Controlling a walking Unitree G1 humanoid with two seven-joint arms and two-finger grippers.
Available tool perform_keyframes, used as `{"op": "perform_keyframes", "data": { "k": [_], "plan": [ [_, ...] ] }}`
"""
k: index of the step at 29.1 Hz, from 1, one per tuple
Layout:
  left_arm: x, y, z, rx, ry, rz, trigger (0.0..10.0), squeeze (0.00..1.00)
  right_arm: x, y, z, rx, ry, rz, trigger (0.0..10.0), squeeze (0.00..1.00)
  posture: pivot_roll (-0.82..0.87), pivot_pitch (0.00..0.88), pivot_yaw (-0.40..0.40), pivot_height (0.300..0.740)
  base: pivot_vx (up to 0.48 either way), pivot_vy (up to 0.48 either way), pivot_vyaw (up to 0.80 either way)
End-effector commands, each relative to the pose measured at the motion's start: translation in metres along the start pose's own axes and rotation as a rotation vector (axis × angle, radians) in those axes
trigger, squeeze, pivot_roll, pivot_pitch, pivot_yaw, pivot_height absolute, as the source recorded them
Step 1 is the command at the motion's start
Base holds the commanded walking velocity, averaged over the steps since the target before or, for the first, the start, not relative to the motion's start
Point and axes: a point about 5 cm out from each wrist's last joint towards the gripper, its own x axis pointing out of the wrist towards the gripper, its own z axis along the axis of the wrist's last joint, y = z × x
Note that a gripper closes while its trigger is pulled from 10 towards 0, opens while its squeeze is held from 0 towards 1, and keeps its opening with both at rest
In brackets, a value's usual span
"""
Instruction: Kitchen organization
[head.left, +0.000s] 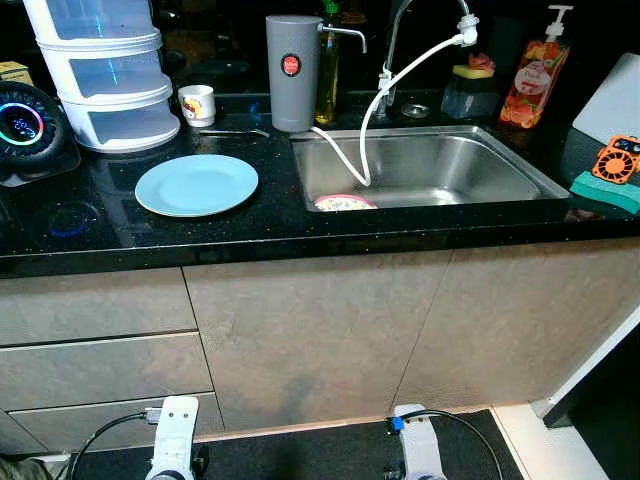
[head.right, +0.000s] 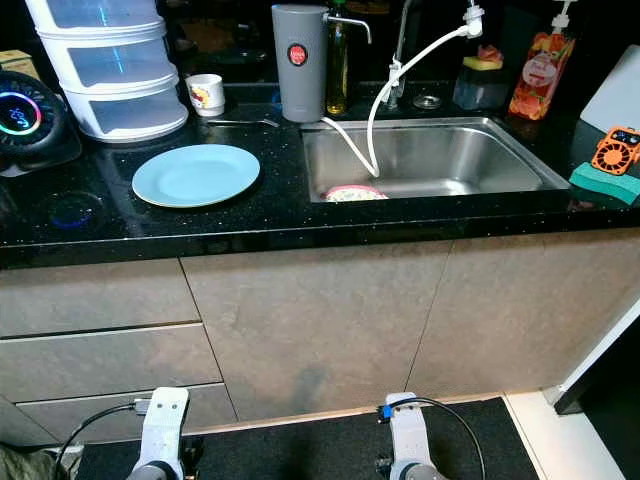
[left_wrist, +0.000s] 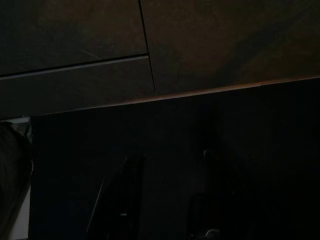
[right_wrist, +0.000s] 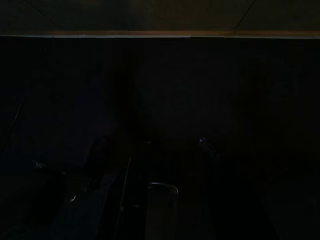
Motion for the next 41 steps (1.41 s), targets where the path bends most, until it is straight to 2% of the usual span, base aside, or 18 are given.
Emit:
{"op": "perform_keyframes", "data": {
  "k": [1,5,8,11,17,20,23,41],
  "plan": [
    [-0.001,-0.001,-0.008,0.012,0.043,0.002,10.0,0.0,0.0,0.001,-0.005,-0.017,0.027,0.004,10.0,0.0,0.06,0.071,-0.033,0.74,0.0,0.0,0.0],
    [-0.003,0.0,-0.017,0.003,0.096,0.019,10.0,0.0,-0.002,-0.003,-0.014,-0.006,0.059,-0.01,10.0,0.0,0.06,0.06,-0.029,0.74,0.0,0.0,0.0],
    [-0.005,0.0,-0.026,0.027,0.135,0.016,10.0,0.0,-0.005,-0.006,-0.027,-0.002,0.108,-0.029,10.0,0.0,0.06,0.057,-0.026,0.74,0.0,0.0,0.0],
    [-0.005,-0.001,-0.024,0.053,0.117,0.002,10.0,0.0,-0.006,-0.006,-0.033,-0.013,0.125,-0.032,10.0,0.0,0.05,0.055,-0.02,0.74,0.0,0.0,0.0],
    [-0.004,-0.003,-0.022,0.032,0.11,-0.005,10.0,0.0,-0.007,-0.006,-0.036,0.002,0.114,-0.043,10.0,0.0,0.04,0.047,0.004,0.74,0.0,0.0,0.0],
    [-0.004,-0.003,-0.023,-0.02,0.106,0.012,10.0,0.0,-0.008,-0.006,-0.041,-0.023,0.128,-0.049,10.0,0.0,0.04,0.042,0.006,0.74,0.0,0.0,0.0],
    [-0.004,-0.002,-0.023,-0.039,0.099,0.021,10.0,0.0,-0.009,-0.006,-0.044,-0.031,0.138,-0.053,10.0,0.0,0.04,0.04,0.003,0.74,0.0,0.0,0.0],
    [-0.009,-0.001,-0.037,-0.044,0.153,0.045,10.0,0.0,-0.012,-0.005,-0.058,-0.064,0.189,-0.06,10.0,0.0,0.05,0.021,-0.013,0.74,0.0,0.0,0.0]
  ]
}}
